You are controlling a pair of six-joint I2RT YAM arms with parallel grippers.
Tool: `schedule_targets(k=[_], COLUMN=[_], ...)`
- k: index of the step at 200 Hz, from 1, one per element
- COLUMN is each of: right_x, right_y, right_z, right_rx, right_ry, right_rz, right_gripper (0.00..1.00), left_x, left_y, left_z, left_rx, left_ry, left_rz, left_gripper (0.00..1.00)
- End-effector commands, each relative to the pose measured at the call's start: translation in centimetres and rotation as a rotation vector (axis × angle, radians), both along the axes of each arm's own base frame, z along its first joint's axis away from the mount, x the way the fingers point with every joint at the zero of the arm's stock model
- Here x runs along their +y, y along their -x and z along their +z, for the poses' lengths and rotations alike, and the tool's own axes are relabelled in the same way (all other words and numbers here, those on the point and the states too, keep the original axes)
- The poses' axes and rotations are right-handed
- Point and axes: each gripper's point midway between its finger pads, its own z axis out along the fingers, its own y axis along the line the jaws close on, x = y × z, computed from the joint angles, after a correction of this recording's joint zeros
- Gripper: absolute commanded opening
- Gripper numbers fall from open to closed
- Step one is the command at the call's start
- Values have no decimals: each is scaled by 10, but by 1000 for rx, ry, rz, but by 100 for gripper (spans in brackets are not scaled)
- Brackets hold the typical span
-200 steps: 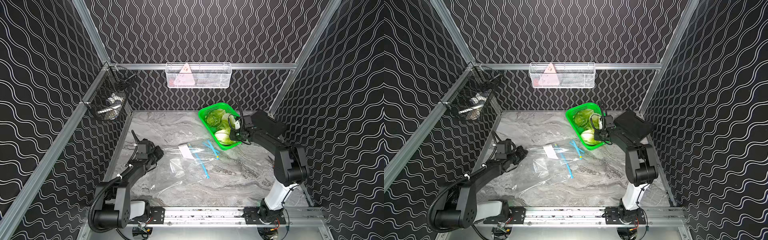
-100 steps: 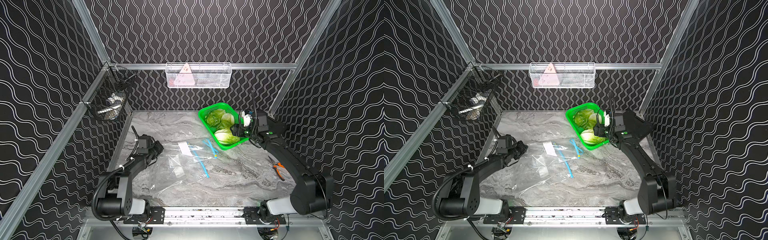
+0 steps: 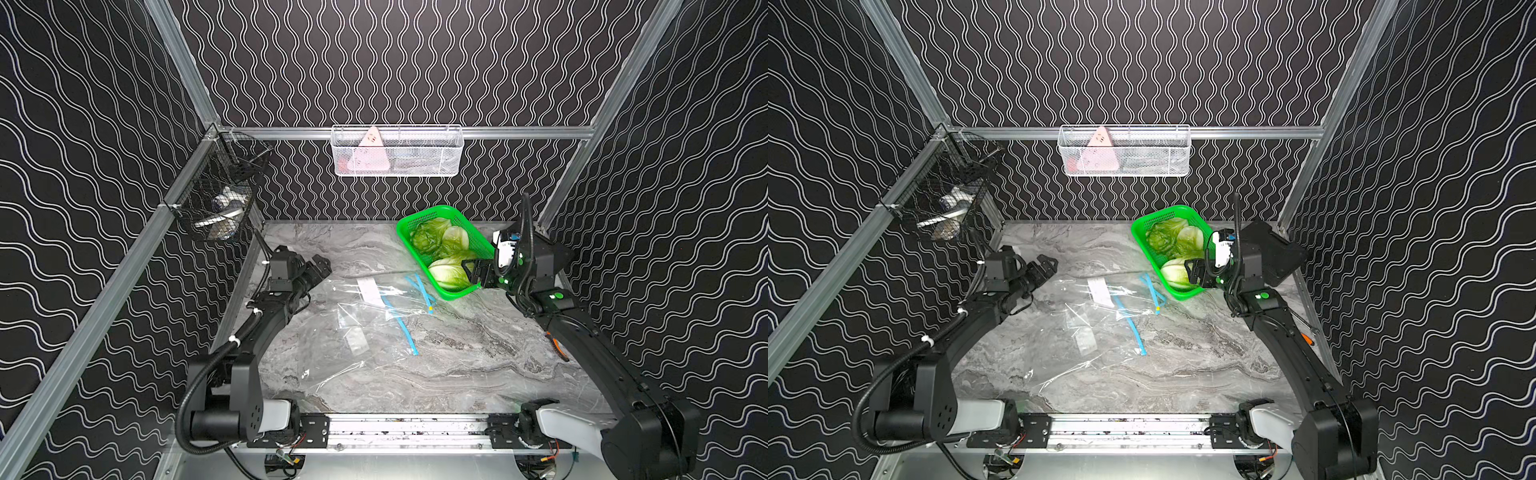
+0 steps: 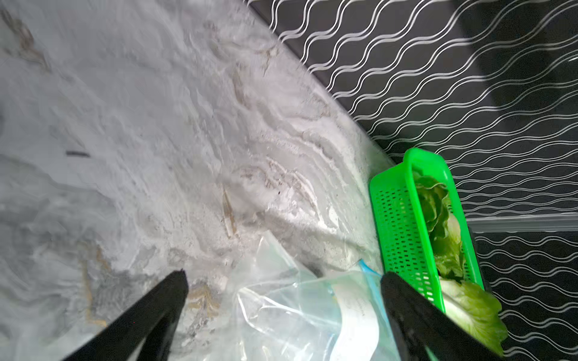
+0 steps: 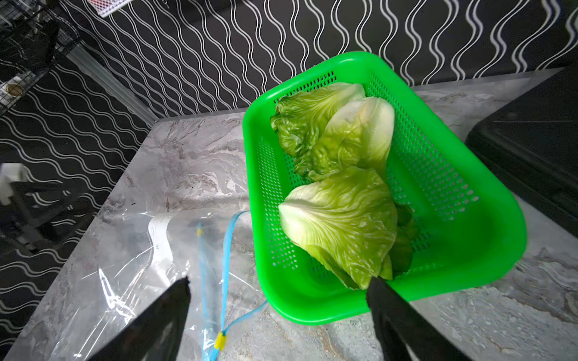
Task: Open the zip-top bag and take out the chinese cabbages
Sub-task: Reset both arms
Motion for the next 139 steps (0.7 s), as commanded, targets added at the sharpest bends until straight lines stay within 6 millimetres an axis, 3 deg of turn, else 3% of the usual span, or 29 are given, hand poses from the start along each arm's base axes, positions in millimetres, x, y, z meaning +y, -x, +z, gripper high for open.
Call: schedule_targets(k=[1, 29, 72, 76, 100, 139], right_x=[-28, -69, -134, -138, -151, -156], right_y=[-7, 0, 17, 18, 13, 4], right_z=[13, -7, -49, -53, -70, -103], right_rx=[-128, -200, -194, -185, -176, -183], right_ry=[13, 97, 231, 237, 243, 312], right_rz=[-171, -372, -684, -699, -715, -676], right_gripper=[97, 100, 100, 100, 100, 100], left_x=[22, 38, 36, 26, 16, 5], left_y=[9, 22, 39, 39, 40, 44], left_z=[10, 10, 3, 0, -9, -34], left_rx=[-5, -65, -155, -162, -184, -205], left_ry=[-186, -332, -532, -548, -650, -734], left_rz=[38, 89, 45, 14, -54, -130], left_gripper=[99, 99, 99, 99, 99, 99])
